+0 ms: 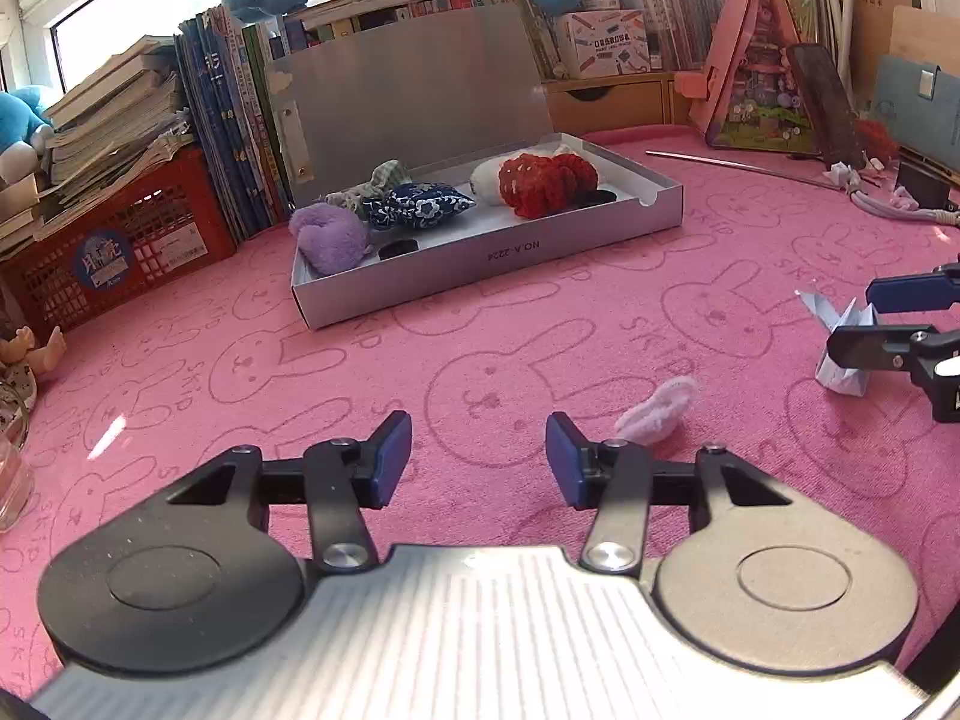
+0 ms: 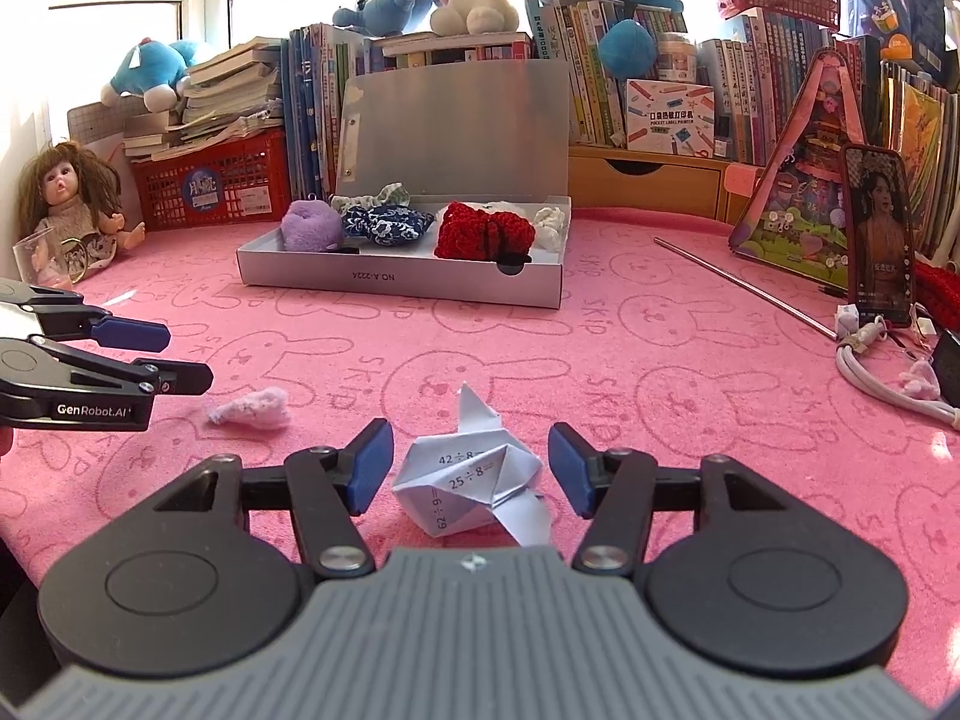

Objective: Organize objects

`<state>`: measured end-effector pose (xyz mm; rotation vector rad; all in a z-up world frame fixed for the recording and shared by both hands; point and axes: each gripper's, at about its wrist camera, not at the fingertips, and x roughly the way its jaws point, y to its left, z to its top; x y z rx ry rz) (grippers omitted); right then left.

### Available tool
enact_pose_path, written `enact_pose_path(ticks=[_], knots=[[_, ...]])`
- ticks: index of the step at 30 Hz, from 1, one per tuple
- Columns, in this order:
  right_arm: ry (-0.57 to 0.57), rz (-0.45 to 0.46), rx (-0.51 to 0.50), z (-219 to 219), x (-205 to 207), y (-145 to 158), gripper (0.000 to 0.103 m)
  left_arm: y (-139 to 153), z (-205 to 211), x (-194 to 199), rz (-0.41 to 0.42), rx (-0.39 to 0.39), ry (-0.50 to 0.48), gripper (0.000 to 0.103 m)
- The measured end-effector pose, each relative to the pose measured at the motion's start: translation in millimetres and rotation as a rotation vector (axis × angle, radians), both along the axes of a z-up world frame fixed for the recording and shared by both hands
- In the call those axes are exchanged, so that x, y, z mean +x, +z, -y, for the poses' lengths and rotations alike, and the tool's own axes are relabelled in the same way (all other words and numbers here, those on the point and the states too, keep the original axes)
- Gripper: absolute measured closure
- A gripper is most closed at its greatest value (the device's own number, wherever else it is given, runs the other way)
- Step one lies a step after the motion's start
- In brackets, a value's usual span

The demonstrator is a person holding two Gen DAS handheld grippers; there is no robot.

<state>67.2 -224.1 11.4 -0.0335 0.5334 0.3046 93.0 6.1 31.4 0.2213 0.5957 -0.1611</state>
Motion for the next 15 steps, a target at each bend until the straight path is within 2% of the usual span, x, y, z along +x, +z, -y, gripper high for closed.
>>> enact_pose_path(ticks=[3,6,9,12,15], knots=[[0.045,-0.024,-0.005,3,0,-1,0.027,7,2,-13,-0.005,-0.124,0.016,0.023],[0.066,-0.024,-0.036,4,1,0,0.023,6,11,-19,-0.027,-0.232,0.053,0.017],[0.085,-0.028,-0.055,5,4,0,0.019,-2,19,-14,-0.060,-0.324,0.142,0.016],[0.097,-0.037,-0.066,7,6,-3,0.018,-8,26,-6,-0.080,-0.385,0.214,0.016],[0.089,-0.041,-0.060,7,7,-8,0.017,-13,36,-4,-0.062,-0.379,0.264,0.013]])
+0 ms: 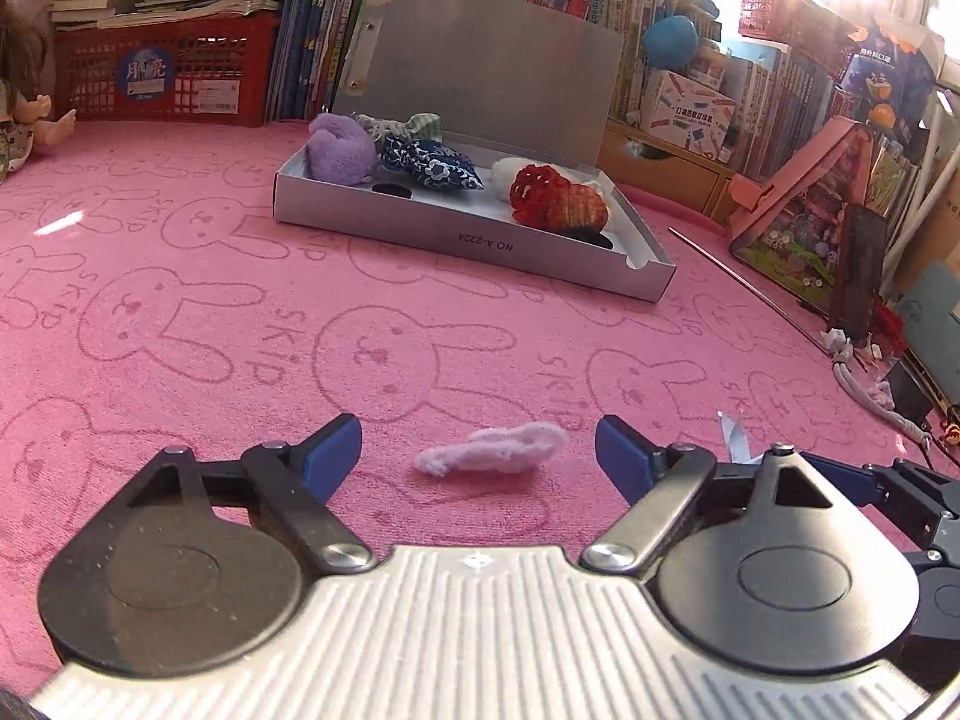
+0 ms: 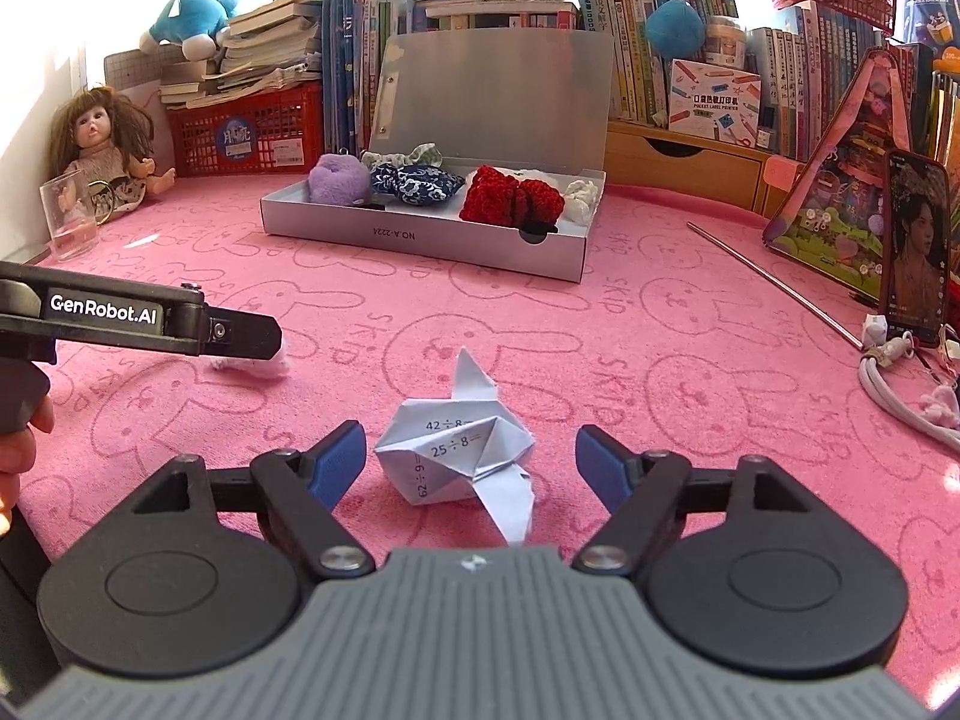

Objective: Organize objects

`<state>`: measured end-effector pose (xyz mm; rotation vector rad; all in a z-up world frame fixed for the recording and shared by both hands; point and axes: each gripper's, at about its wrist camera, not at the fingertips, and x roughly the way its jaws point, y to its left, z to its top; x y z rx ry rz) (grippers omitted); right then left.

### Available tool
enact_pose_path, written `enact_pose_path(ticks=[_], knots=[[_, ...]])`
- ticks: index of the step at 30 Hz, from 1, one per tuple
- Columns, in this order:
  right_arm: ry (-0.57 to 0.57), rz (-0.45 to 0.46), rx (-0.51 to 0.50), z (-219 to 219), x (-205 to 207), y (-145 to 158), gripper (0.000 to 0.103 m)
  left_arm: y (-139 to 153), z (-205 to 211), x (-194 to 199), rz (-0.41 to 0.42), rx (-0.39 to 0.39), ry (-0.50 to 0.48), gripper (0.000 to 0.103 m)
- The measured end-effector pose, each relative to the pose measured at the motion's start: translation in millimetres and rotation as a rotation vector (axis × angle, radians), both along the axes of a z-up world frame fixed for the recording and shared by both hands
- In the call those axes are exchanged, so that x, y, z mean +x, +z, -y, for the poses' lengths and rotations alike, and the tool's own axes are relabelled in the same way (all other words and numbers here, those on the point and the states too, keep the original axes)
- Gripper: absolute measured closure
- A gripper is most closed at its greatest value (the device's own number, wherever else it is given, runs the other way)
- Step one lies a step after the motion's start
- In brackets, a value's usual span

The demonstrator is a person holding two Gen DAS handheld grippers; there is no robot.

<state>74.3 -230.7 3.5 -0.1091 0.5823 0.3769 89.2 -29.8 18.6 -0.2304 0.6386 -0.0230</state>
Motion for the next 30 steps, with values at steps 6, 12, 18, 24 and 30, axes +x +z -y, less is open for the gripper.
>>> enact_pose_path(ticks=[6,12,18,24,30], knots=[[-0.036,0.026,-0.006,-3,-1,-4,0.017,-9,18,-4,0.041,0.047,0.013,0.018],[-0.040,0.031,-0.019,-5,-2,-5,0.018,-13,23,-5,0.055,0.089,0.010,0.035],[-0.044,0.037,-0.028,-7,-2,-6,0.019,-12,23,1,0.048,0.096,0.042,0.034],[-0.065,0.037,-0.004,-3,-3,-5,0.028,-15,31,-1,0.066,0.146,0.015,0.043],[-0.062,0.035,0.014,0,-3,-5,0.038,-13,30,-6,0.100,0.167,-0.023,0.056]])
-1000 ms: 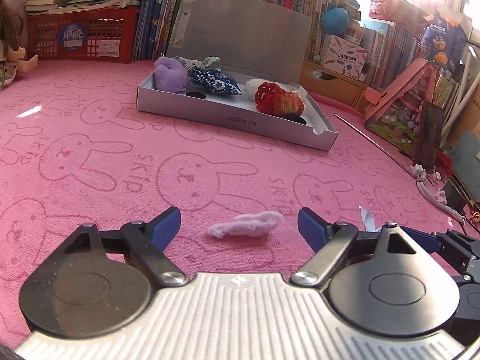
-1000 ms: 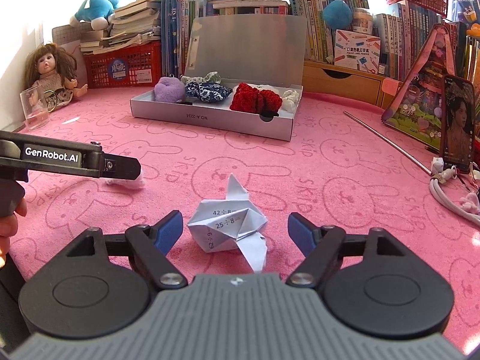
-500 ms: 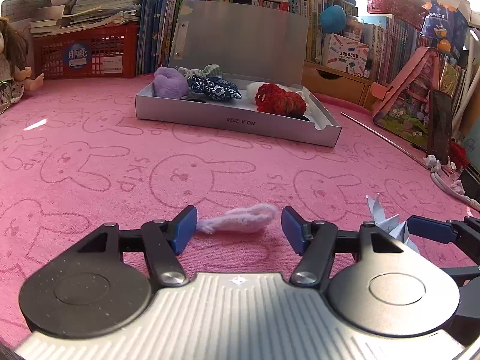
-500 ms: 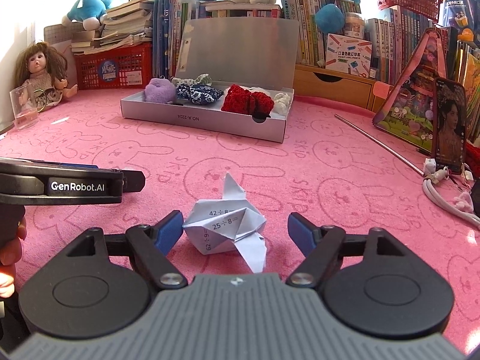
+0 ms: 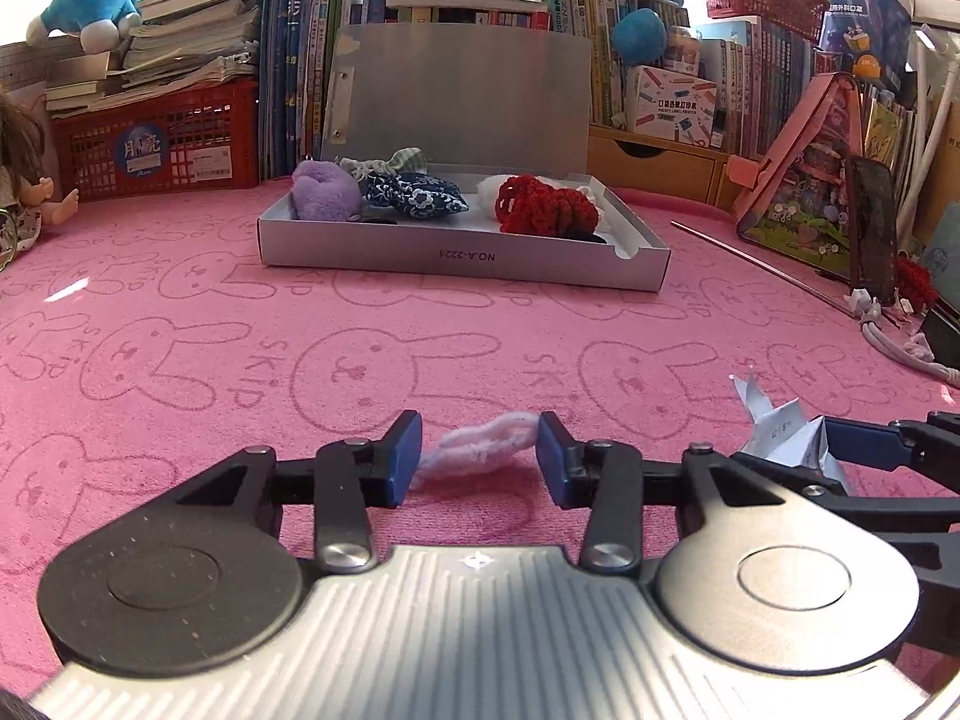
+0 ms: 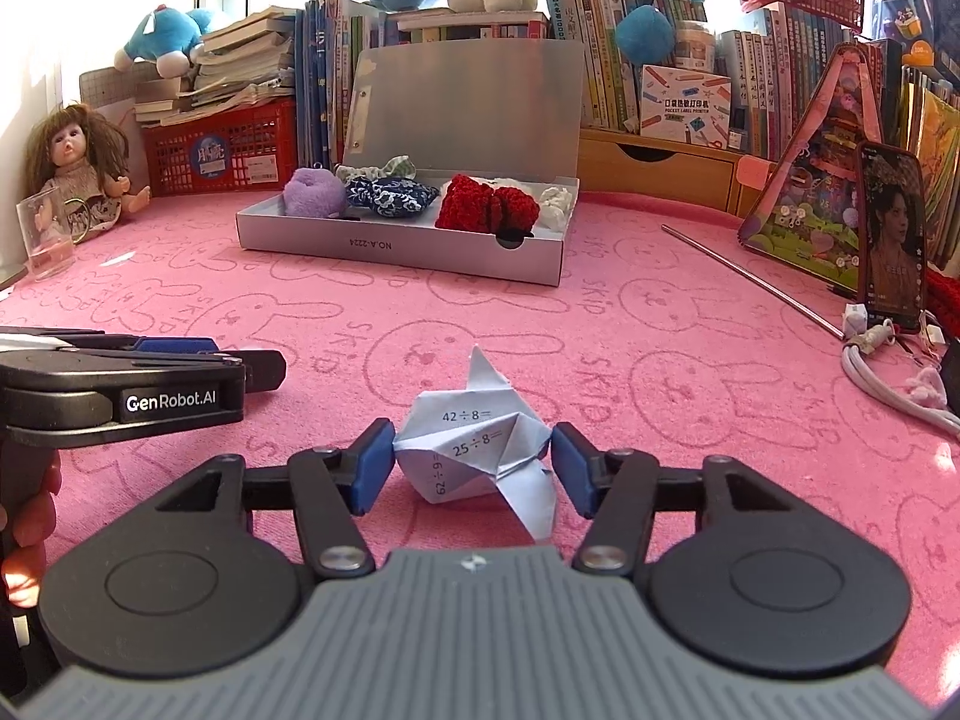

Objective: Organize objects

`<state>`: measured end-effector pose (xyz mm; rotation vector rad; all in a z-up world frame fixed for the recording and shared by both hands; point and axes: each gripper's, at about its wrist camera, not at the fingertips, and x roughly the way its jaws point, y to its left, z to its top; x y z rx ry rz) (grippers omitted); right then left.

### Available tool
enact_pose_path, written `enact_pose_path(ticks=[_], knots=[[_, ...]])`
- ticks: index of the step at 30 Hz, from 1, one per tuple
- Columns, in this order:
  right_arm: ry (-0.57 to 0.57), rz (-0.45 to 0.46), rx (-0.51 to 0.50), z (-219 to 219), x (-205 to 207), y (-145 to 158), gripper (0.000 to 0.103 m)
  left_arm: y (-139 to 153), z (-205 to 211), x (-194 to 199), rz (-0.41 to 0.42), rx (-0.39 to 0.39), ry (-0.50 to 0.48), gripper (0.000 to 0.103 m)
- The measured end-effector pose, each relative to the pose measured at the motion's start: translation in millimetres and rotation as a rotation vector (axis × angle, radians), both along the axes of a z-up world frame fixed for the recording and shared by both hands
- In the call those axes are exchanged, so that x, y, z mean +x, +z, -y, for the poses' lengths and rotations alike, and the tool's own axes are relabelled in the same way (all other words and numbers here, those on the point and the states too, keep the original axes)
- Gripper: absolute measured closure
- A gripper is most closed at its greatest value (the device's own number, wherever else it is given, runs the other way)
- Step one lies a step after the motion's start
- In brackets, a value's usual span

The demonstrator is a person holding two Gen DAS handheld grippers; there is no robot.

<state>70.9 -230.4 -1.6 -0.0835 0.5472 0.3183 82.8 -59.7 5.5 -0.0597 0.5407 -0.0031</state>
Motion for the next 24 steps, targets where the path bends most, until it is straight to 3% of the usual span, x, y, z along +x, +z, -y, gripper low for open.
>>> enact_pose_path(ticks=[7,9,14,17,20,23,24], knots=[[-0.009,0.008,0.018,1,0,3,0.042,5,-1,-6,0.004,0.005,-0.033,0.053],[-0.011,0.008,0.014,1,1,3,0.042,5,-4,-8,-0.010,-0.010,0.009,0.023],[-0.033,0.010,0.017,0,2,2,0.041,2,-2,-3,-0.062,-0.054,0.079,0.019],[-0.048,0.015,0.024,1,2,3,0.041,2,3,1,-0.078,-0.051,0.111,0.024],[-0.056,0.017,0.031,3,2,4,0.041,0,11,-1,-0.057,0.000,0.136,0.045],[-0.052,0.018,0.035,2,2,4,0.041,-2,11,-4,-0.040,0.017,0.127,0.049],[-0.049,0.019,0.034,2,2,4,0.042,-2,10,-5,-0.035,0.025,0.132,0.062]])
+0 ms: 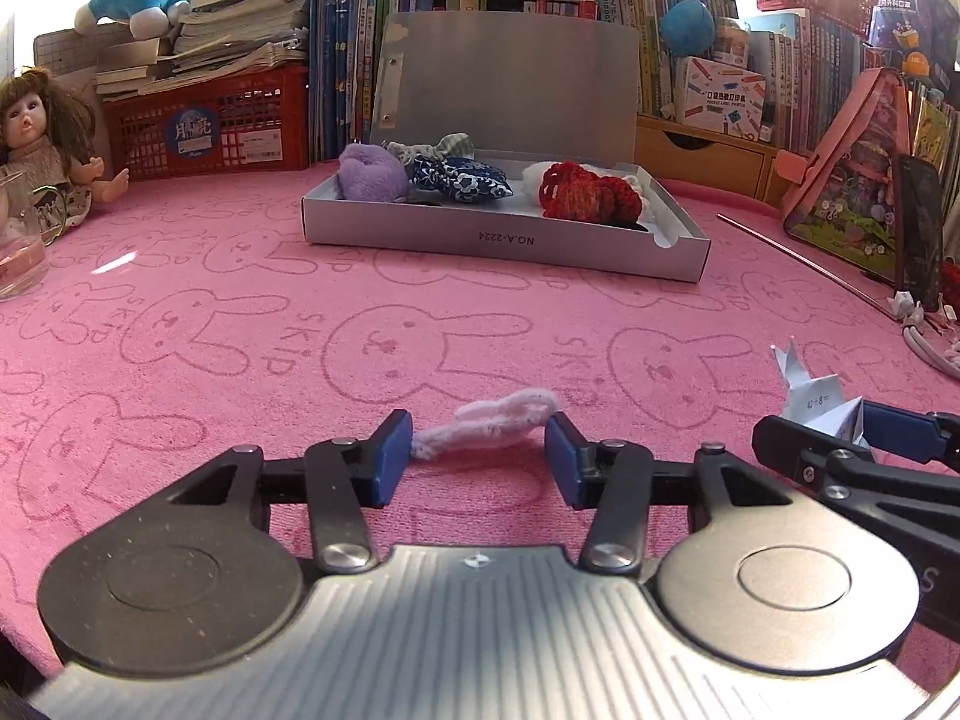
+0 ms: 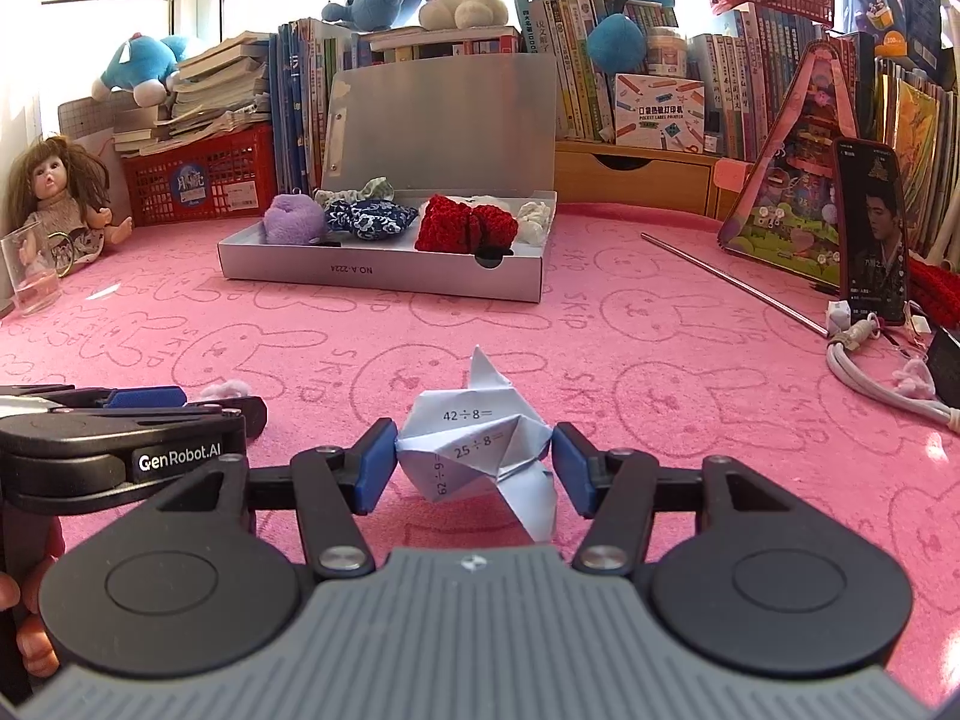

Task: Organize objects
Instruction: 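Carry the pink strip and white origami over the white box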

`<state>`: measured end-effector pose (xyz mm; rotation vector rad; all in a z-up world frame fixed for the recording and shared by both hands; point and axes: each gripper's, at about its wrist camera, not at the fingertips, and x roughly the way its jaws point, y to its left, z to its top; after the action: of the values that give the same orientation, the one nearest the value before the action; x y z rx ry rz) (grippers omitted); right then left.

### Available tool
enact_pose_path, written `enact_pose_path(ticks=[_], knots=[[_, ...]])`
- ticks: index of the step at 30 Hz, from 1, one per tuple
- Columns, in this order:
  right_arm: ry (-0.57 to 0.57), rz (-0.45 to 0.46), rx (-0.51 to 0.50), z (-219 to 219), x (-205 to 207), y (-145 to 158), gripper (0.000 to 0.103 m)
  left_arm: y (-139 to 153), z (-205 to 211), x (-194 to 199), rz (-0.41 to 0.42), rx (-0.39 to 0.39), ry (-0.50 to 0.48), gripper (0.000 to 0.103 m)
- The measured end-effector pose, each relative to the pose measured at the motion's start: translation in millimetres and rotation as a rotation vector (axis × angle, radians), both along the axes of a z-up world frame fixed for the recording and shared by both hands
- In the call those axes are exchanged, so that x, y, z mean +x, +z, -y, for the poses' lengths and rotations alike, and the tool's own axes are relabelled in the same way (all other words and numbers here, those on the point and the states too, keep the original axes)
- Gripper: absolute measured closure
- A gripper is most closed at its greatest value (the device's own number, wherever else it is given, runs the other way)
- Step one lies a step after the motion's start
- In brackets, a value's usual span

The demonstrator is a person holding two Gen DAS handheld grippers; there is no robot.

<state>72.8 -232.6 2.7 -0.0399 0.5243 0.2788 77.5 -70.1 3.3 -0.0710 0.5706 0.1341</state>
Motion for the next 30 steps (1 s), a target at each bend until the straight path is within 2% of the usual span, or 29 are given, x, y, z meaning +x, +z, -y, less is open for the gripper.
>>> enact_pose_path(ticks=[5,9,10,12,14,17,19,20,23,30], knots=[[0.007,0.005,0.005,-1,-1,2,0.044,1,-5,1,0.001,0.014,-0.016,0.069],[0.007,0.008,0.005,-2,0,3,0.044,1,-7,1,0.007,0.008,-0.039,0.069],[0.007,0.009,0.002,-2,0,3,0.044,1,-7,2,0.010,0.005,-0.047,0.068],[0.007,0.008,-0.004,-3,1,3,0.044,2,-6,7,0.003,0.014,-0.076,0.057],[0.006,0.005,-0.007,-4,1,2,0.044,1,-5,11,0.004,0.029,-0.098,0.051],[0.008,0.002,-0.007,-5,1,2,0.044,-1,-5,18,0.003,0.035,-0.127,0.052],[0.011,-0.001,-0.008,-6,2,2,0.044,0,-6,19,0.006,0.030,-0.144,0.069],[0.012,-0.002,-0.008,-6,2,1,0.044,1,-7,19,0.006,0.026,-0.156,0.083],[0.009,-0.001,-0.007,-7,2,2,0.045,4,-11,17,0.011,0.015,-0.180,0.089],[0.010,0.001,0.020,-8,8,6,0.046,17,-20,13,0.056,0.035,-0.197,0.091]])
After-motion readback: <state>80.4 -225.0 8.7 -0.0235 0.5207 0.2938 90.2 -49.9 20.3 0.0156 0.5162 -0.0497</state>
